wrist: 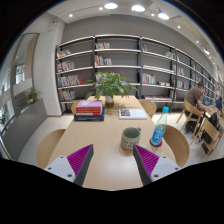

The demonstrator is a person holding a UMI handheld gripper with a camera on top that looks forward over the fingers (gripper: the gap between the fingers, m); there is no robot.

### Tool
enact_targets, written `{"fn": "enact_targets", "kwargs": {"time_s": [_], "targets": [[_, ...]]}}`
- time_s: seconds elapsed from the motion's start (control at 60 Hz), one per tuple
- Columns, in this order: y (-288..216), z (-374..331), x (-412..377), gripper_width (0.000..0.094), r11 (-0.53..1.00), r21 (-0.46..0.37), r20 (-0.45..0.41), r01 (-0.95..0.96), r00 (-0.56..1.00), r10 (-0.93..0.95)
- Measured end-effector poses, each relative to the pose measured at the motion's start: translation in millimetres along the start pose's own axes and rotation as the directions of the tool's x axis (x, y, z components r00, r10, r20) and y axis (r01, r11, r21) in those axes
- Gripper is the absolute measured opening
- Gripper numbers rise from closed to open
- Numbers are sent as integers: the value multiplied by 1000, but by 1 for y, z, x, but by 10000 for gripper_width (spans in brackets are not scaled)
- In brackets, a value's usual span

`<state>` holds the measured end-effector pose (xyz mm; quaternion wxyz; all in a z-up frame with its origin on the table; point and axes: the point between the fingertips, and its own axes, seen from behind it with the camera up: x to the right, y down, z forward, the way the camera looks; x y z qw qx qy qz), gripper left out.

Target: Pour water

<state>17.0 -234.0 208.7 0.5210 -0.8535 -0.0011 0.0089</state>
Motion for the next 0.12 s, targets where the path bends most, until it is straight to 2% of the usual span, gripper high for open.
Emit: {"fn": "enact_targets", "kwargs": {"time_s": [0.117], "targets": [[-8, -12, -10, 811, 1000, 22, 9, 11, 1000, -12]]}}
